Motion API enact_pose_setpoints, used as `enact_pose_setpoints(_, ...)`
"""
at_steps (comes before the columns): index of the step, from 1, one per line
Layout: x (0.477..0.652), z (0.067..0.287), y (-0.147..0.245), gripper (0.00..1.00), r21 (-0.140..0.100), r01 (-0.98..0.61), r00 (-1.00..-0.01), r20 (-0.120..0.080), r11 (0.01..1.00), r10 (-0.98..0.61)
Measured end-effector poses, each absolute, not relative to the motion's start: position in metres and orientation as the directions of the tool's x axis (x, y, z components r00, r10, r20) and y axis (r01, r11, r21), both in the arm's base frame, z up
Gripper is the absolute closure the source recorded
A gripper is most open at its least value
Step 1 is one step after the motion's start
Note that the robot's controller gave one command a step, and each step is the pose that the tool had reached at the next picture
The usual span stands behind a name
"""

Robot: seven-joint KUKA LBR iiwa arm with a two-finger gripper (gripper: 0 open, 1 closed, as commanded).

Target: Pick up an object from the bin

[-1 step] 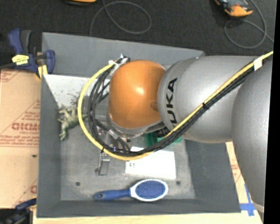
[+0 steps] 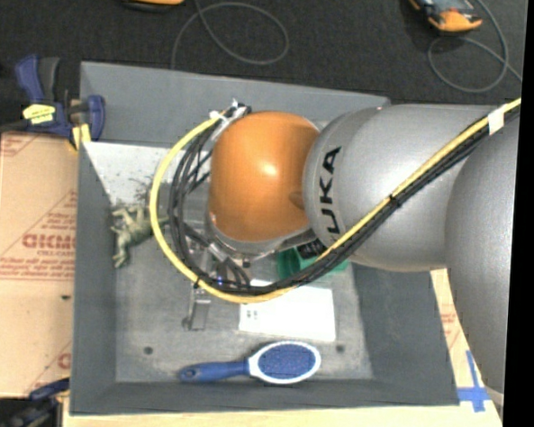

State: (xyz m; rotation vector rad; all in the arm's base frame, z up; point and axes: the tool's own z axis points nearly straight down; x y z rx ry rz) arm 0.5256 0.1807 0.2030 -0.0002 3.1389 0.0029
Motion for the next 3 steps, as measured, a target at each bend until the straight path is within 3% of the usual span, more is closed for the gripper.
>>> enact_pose_setpoints(1,0.498,0.128,0.148,0.00,0.002,-0.042,-0.999,-0.005,0.999,-0.042)
enact_pose_setpoints(2,0.483,0.129,0.109,0.00,-0.001,-0.043,-0.999,0.004,0.999,-0.043)
enact_pose_setpoints(3,0.482,0.112,0.073,0.00,0.000,-0.257,-0.967,-0.002,0.967,-0.257)
